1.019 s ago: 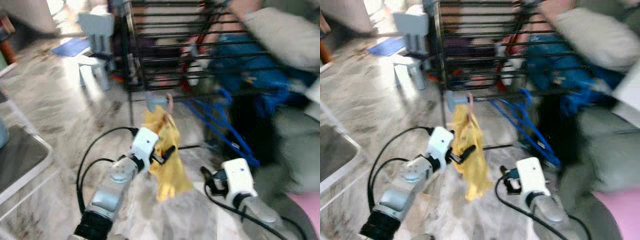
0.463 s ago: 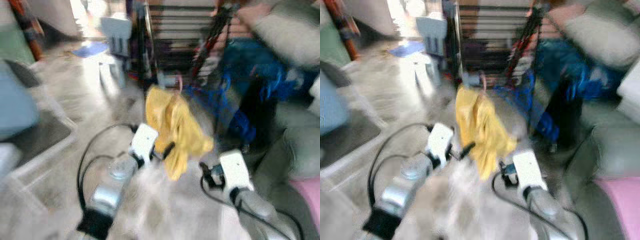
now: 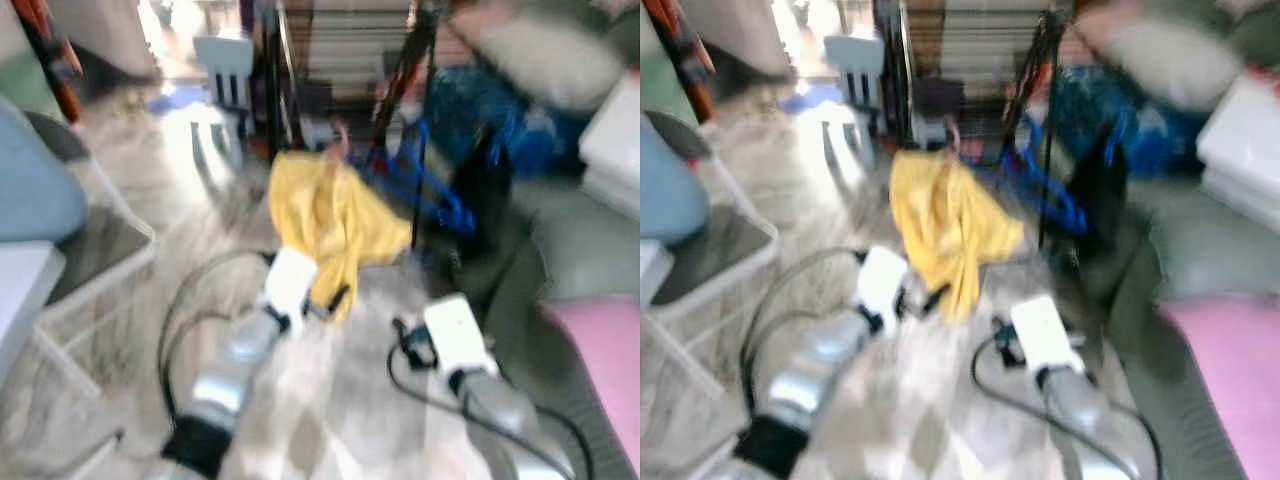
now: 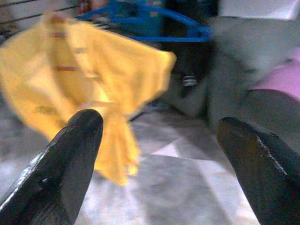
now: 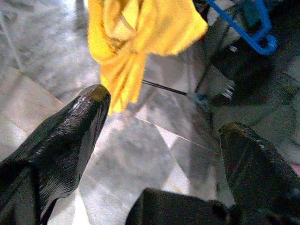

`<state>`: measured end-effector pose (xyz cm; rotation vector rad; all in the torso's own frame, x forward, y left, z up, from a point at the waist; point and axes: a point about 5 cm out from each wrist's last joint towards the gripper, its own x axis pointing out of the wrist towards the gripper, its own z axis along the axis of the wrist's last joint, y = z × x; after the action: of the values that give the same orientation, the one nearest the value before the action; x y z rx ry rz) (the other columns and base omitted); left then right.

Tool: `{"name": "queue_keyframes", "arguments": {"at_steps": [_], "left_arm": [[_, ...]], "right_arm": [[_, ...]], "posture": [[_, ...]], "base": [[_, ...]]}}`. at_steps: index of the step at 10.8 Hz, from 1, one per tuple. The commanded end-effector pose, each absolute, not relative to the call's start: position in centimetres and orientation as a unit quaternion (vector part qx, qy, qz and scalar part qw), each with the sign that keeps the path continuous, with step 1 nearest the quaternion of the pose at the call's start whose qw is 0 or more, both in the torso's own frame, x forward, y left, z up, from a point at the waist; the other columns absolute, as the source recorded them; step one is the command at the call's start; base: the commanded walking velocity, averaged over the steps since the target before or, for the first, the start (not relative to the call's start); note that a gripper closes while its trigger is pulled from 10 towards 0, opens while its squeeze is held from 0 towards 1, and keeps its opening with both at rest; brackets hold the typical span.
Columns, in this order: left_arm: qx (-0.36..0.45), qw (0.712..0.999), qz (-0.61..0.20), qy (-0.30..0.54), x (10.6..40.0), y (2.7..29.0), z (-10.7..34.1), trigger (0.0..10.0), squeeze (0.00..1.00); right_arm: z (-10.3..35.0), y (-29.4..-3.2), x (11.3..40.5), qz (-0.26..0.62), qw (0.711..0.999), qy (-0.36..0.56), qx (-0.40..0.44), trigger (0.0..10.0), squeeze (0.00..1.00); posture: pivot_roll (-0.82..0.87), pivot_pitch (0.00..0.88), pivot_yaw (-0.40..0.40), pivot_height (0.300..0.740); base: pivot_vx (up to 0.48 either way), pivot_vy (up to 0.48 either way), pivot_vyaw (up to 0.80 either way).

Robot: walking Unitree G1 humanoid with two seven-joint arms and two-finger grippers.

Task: Hang hanger

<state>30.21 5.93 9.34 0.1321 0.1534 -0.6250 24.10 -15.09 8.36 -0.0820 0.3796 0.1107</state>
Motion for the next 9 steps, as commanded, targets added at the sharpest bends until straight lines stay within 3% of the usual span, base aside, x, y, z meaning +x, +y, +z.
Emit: {"name": "queue_keyframes", "arguments": {"at_steps": [1,7,9], "left_arm": [[0.079,0.946,-0.308,0.063,30.5,6.0,9.8,10.0,0.0],[0.08,0.945,-0.312,0.059,30.6,5.6,9.7,10.0,0.0],[0.079,0.945,-0.312,0.055,30.7,5.5,9.8,10.0,0.0]], "right_arm": [[8.4,-14.8,24.2,0.056,0.981,0.185,-0.034,10.0,0.0],[8.6,-14.0,24.4,0.079,0.981,0.177,-0.028,10.0,0.0],[8.6,-13.7,24.4,0.094,0.98,0.172,-0.036,10.0,0.0]], "posture": [[0.02,0.0,-0.037,0.74],[0.02,0.0,-0.045,0.74],[0.02,0.0,-0.046,0.74]], "base": [[-0.285,0.0,0.0],[-0.276,0.0,0.0],[0.0,0.0,0.0]]}}
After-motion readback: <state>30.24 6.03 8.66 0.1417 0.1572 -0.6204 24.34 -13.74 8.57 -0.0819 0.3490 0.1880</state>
